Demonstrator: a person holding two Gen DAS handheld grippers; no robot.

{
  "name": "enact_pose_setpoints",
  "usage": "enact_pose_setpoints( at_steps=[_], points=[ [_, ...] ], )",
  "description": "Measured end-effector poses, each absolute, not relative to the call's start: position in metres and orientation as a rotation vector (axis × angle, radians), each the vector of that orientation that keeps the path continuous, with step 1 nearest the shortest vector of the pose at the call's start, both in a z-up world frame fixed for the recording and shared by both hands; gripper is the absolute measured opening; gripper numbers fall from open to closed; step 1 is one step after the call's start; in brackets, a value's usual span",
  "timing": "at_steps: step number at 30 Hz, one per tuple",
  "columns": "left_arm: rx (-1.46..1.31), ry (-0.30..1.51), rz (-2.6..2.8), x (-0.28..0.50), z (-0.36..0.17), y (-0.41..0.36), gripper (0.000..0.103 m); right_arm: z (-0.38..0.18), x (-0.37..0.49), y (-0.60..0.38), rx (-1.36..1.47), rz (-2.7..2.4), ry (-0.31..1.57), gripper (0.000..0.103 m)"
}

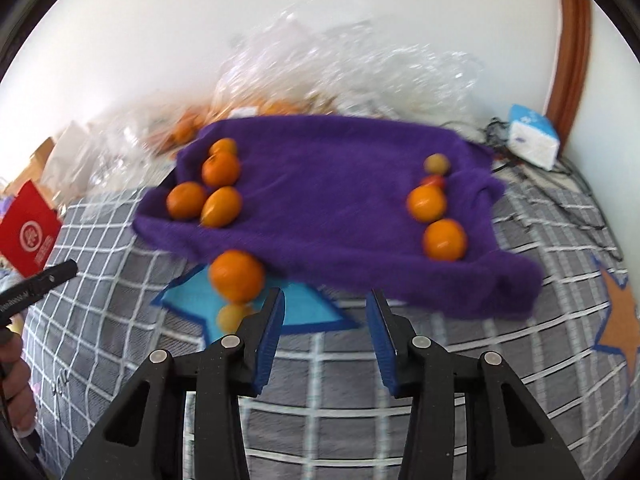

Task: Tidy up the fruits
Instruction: 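Grasp another small yellow fruit on the star mat with the right gripper, then grasp an orange with the left gripper while the right gripper holds the yellow fruit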

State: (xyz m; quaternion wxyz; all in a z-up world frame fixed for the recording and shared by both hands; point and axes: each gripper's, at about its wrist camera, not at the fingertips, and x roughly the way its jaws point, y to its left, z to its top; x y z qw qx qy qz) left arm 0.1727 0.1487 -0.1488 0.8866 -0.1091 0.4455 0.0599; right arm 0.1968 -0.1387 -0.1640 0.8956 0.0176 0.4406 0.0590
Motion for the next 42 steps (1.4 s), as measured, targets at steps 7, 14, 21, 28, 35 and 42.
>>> enact_pose_setpoints(
  at_steps=[7,14,21,28,35,42],
  points=[
    [-0.247,0.943,0.117,0.155,-0.167,0.161,0.052,-0.182,0.197,-0.104,0.042,0.202,0.928,0.043],
    [-0.205,0.919,0.121,0.146,-0.173,0.156,0.052,-0.201,0.205,-0.088,0.007,0.215,0.960,0.028],
    [-0.199,0.885,0.130,0.138,-0.177,0.154,0.052,-0.189,0.188,-0.096,-0.005,0.186,0.898,0.028],
    [-0.175,0.914,0.119,0.137,-0.179,0.145,0.068,-0.178,0.174,-0.141,0.000,0.083,0.869,0.028],
    [-0.160,0.935,0.088,0.145,-0.172,0.116,0.067,-0.182,0.167,-0.184,0.031,0.022,0.893,0.028],
    [-0.136,0.886,-0.046,0.167,-0.151,0.049,0.067,-0.189,0.160,-0.222,0.031,-0.059,0.910,0.028]
  ],
)
